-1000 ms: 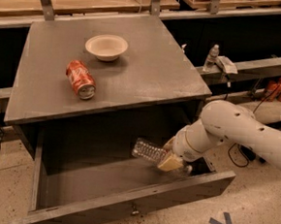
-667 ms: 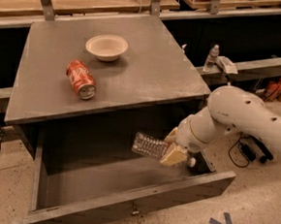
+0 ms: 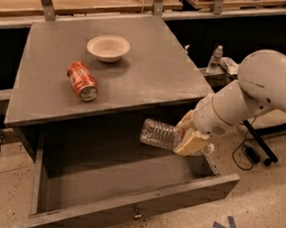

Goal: Pick water bottle from top drawer and place on counter

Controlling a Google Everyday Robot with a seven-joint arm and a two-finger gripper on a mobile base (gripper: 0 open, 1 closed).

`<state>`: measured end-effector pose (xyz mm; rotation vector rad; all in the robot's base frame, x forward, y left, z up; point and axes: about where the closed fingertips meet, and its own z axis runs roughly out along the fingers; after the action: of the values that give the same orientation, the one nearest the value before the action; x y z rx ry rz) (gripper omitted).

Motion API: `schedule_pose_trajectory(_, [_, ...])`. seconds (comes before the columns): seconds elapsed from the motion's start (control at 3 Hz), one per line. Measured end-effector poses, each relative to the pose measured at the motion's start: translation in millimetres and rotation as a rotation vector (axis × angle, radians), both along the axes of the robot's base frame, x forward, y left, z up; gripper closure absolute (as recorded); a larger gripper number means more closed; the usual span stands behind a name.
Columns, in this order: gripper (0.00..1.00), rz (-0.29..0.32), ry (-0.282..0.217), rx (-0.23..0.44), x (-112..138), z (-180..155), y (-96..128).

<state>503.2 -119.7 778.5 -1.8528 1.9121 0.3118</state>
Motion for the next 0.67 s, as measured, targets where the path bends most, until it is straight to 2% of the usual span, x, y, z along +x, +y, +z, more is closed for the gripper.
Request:
schedule_pose_trajectory(0.33, [1.0, 0.029, -0.026, -0.054, 17.8, 44.3, -10.7])
schedule_pose_trajectory(0.67, [1.0, 0.067, -0.068, -0.118, 46.4, 80.0, -7.5])
